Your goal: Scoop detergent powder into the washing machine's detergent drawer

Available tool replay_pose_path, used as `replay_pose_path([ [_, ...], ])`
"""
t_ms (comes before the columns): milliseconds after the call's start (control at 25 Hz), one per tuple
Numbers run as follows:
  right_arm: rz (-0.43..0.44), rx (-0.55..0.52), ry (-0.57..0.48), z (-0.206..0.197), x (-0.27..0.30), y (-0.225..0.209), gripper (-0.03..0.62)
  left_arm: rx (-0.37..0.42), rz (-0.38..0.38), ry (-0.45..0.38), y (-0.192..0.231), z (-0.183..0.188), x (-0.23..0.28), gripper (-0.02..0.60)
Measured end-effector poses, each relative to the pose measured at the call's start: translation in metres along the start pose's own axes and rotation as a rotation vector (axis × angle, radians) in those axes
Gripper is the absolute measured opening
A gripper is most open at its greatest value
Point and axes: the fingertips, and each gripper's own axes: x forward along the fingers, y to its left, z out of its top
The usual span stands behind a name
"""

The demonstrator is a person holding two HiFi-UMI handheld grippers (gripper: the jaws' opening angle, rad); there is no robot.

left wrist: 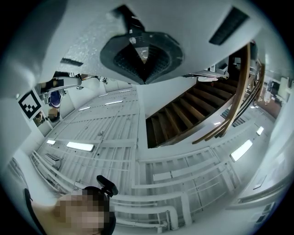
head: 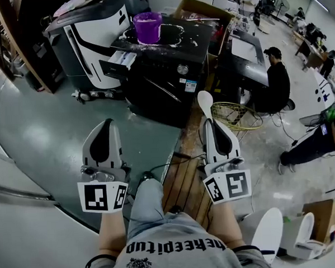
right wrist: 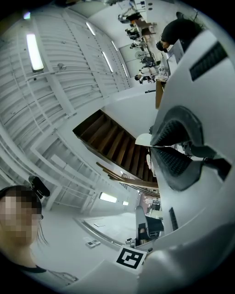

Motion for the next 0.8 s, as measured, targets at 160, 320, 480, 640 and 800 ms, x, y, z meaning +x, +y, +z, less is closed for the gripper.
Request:
replay_pose_path([
  [160, -0.009, -0.024, 0.013, -0.008, 0.041, -0.009, 0.006, -0.012, -0.007, -0.006, 0.020, -0.011, 0.034, 0.003],
  [320, -0.012, -0.023, 0.006, -0.013, 0.088, -0.017, 0.006, -0.045, -0.009, -0.023, 0.046, -0.020, 0.075, 0.003],
  [480, -0.006, 0.013, 0.005, -0.013, 0.142, -0.023, 0.006, -0.056, -0.023, -0.031, 0.077, -0.025, 0.124, 0.003],
  [640, -0.023, 0.039, 0.001, -0.002, 0.199, -0.024, 0.006, -0.063, -0.067, -0.027, 0.108, -0.019, 0.173, 0.003],
  [800, -0.052, 0.032, -0.012, 0.012, 0.247, -0.020, 0.006, -0.046, -0.100, -0.025, 0.139, -0.011, 0.214, 0.003],
])
